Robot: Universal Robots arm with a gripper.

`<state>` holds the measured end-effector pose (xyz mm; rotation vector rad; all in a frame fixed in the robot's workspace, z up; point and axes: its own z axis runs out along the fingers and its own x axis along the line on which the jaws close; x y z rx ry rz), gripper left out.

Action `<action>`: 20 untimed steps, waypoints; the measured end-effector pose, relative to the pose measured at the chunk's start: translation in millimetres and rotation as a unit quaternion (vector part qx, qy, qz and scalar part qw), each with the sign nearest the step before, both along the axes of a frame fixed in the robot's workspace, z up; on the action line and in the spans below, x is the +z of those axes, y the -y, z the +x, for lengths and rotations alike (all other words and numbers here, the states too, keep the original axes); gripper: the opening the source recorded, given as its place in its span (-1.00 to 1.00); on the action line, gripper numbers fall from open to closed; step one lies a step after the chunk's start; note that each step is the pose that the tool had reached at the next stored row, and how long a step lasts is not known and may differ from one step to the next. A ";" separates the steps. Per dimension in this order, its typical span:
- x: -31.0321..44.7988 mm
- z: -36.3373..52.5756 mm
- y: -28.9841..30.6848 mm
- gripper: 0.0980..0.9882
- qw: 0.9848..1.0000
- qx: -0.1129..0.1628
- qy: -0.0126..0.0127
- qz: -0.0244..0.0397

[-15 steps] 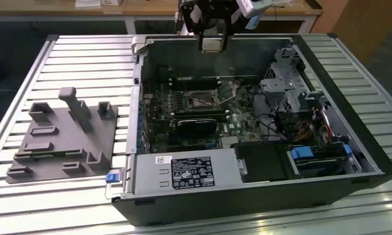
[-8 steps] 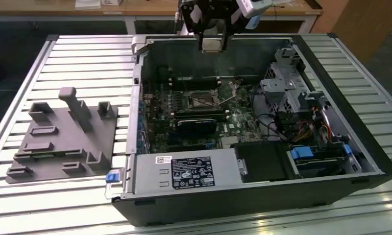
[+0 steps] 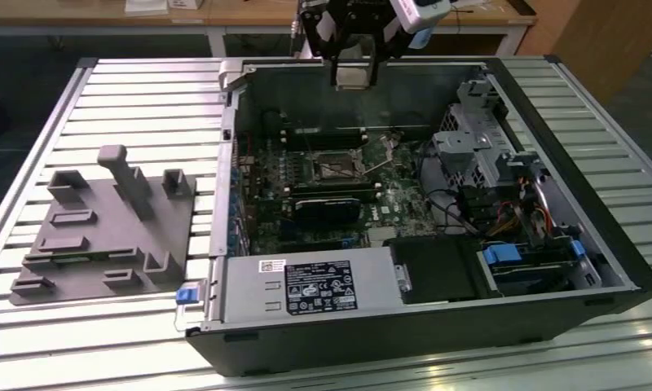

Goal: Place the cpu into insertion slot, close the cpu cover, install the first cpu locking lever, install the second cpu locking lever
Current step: 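Place the cpu into insertion slot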

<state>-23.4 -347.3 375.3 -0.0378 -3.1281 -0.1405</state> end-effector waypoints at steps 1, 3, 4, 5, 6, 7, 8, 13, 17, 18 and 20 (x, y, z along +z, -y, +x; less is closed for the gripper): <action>-0.9 -0.5 0.0 0.00 1.000 0.001 0.001 0.000; -2.8 -1.4 0.0 0.00 1.000 0.002 0.002 0.000; -3.9 -1.9 0.0 0.00 1.000 0.003 0.003 0.000; -5.0 -2.2 0.0 0.00 1.000 0.003 0.004 0.000; -6.2 -2.4 0.0 0.00 1.000 0.004 0.005 0.000; -7.4 -2.7 0.0 0.00 1.000 0.005 0.005 0.000; -8.7 -2.8 0.0 0.00 1.000 0.006 0.006 0.000; -14.4 -3.2 0.0 0.00 1.000 0.009 0.008 0.000; -18.6 -3.8 0.0 0.00 1.000 0.011 0.008 0.000; -19.4 -3.9 0.0 0.00 1.000 0.012 0.008 0.000; -21.1 -4.0 0.0 0.00 1.000 0.012 0.008 0.000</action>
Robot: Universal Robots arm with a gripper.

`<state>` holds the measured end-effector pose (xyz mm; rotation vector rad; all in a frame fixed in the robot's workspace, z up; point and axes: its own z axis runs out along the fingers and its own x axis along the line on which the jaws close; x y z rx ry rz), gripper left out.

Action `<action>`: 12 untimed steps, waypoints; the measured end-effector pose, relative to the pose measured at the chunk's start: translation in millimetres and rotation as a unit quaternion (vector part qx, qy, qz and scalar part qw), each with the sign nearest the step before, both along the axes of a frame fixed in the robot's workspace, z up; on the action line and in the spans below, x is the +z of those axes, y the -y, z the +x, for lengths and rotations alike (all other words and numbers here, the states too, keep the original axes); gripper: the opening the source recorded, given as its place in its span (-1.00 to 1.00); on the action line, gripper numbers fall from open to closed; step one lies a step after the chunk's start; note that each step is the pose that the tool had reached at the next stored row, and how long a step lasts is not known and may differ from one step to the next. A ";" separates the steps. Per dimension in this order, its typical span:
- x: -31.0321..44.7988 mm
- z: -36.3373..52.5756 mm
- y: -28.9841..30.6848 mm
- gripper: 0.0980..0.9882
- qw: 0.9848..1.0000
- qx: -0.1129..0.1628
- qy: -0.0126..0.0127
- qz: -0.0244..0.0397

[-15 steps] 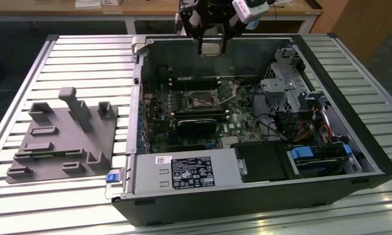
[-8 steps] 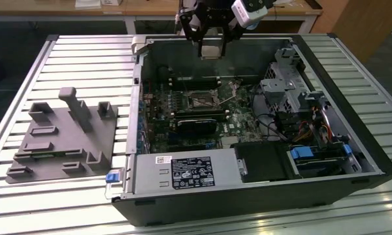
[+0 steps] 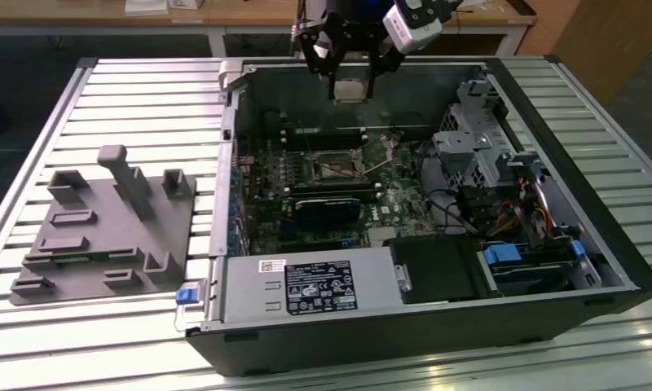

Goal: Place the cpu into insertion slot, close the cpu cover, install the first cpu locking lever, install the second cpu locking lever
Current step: 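Place the cpu into insertion slot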

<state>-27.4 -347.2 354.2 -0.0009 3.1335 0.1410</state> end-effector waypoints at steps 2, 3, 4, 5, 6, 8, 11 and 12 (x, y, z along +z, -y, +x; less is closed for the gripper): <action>-1.6 0.0 0.0 0.00 1.000 0.000 0.000 0.000; -2.5 -0.1 0.0 0.00 1.000 0.000 0.000 0.000; -3.3 -0.1 0.0 0.00 1.000 0.001 0.000 0.000; -4.1 -0.1 0.0 0.00 1.000 0.001 0.000 0.000; -4.7 -0.1 0.0 0.00 1.000 0.001 0.000 0.000; -5.9 -0.2 0.0 0.00 1.000 0.001 0.000 0.000; -7.6 -0.3 0.0 0.00 1.000 0.002 0.000 0.000; -8.2 -0.3 0.0 0.00 1.000 0.002 0.000 0.000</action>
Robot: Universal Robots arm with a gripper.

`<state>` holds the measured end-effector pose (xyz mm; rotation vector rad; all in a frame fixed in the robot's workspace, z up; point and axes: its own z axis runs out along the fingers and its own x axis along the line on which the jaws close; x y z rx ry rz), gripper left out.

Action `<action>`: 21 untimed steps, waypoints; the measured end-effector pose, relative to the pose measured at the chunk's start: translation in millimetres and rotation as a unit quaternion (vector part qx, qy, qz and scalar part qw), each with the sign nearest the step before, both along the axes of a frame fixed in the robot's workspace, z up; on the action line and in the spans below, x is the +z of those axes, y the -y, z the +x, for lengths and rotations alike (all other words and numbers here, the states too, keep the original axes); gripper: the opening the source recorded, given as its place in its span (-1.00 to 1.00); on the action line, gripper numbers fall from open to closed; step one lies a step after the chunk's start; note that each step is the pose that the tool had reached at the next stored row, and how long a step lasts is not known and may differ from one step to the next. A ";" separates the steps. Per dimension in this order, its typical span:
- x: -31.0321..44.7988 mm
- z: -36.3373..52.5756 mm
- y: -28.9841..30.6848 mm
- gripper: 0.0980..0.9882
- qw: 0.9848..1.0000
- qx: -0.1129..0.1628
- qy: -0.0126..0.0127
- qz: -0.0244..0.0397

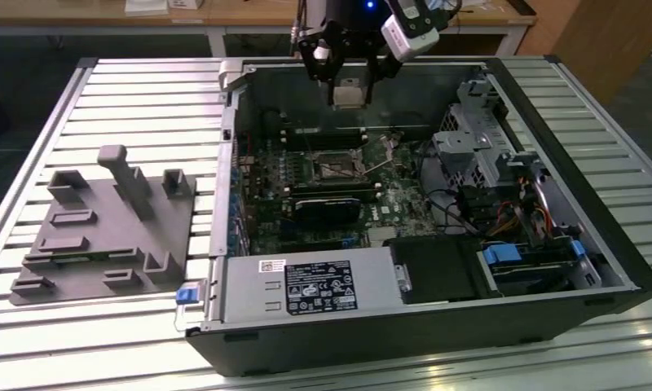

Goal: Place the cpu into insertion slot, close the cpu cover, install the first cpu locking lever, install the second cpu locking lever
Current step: 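Place the cpu into insertion slot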

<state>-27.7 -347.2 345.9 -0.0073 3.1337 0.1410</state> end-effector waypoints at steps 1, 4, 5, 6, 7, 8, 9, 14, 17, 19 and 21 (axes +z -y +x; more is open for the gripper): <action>-0.6 0.0 0.0 0.00 1.000 0.000 0.000 0.000; -2.9 0.0 0.0 0.00 1.000 0.001 0.000 0.000; -3.6 0.0 0.0 0.00 1.000 0.001 0.000 0.000; -4.4 -0.1 0.0 0.00 1.000 0.001 0.000 0.000; -5.1 -0.1 0.0 0.00 1.000 0.002 0.000 0.000; -6.0 -0.2 0.0 0.00 1.000 0.002 0.000 0.000; -6.9 -0.4 0.0 0.00 1.000 0.002 0.000 0.000; -11.8 -0.8 0.0 0.00 1.000 0.005 0.001 0.000; -14.8 -0.9 0.0 0.00 1.000 0.007 0.001 0.000; -16.7 -1.0 0.0 0.00 1.000 0.008 0.001 0.000; -18.7 -1.1 0.0 0.00 1.000 0.010 0.002 0.000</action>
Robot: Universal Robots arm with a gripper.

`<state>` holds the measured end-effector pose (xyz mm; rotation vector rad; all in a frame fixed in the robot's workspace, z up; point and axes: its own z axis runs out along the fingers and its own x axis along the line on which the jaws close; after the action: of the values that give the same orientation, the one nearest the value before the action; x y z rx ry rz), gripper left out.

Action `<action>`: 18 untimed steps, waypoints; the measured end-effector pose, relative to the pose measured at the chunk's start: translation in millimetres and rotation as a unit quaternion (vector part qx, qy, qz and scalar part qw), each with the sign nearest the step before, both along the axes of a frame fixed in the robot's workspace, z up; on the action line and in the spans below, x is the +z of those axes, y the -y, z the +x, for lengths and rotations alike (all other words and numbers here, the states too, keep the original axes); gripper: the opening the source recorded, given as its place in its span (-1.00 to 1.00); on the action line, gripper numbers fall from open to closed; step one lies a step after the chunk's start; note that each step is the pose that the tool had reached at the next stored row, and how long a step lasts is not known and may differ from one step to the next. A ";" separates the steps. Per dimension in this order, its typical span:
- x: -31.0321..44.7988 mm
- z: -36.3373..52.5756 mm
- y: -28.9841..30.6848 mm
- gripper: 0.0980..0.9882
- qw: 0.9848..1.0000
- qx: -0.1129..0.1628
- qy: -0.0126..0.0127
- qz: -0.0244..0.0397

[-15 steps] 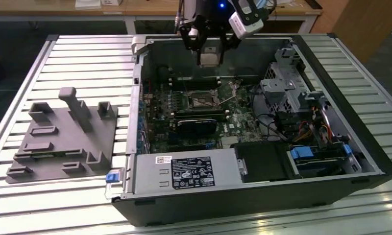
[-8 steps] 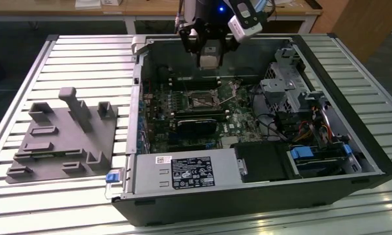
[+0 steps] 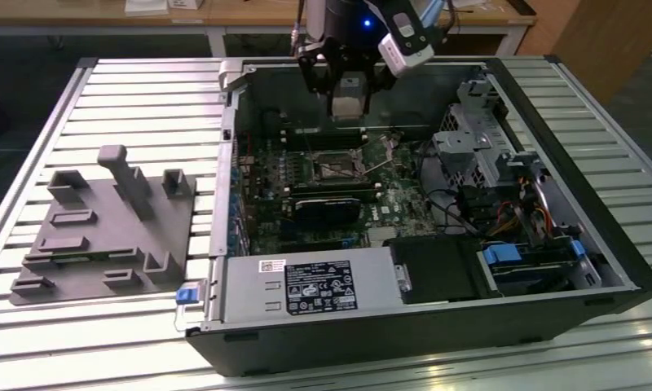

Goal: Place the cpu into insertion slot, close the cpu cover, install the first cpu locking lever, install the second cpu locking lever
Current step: 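Place the cpu into insertion slot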

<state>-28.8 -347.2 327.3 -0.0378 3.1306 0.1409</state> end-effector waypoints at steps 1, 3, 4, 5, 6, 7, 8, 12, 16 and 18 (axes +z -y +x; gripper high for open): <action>-1.0 0.0 -0.1 0.00 1.000 0.001 0.001 0.000; -3.6 0.0 -0.1 0.00 1.000 0.003 0.002 0.000; -4.9 0.0 -0.1 0.00 1.000 0.004 0.003 0.000; -6.1 0.0 -0.2 0.00 1.000 0.005 0.004 0.000; -7.5 -0.1 -0.2 0.00 1.000 0.006 0.005 0.000; -8.8 -0.1 -0.3 0.00 1.000 0.006 0.006 0.000; -10.1 -0.2 -0.5 0.00 1.000 0.007 0.007 -0.001; -14.4 -1.3 -1.2 0.00 1.000 0.009 0.011 -0.001; -19.2 -2.3 -1.5 0.00 1.000 0.011 0.013 -0.001; -22.1 -2.9 -1.6 0.00 1.000 0.012 0.015 -0.001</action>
<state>-31.7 -345.6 305.1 -0.0770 3.1022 0.1363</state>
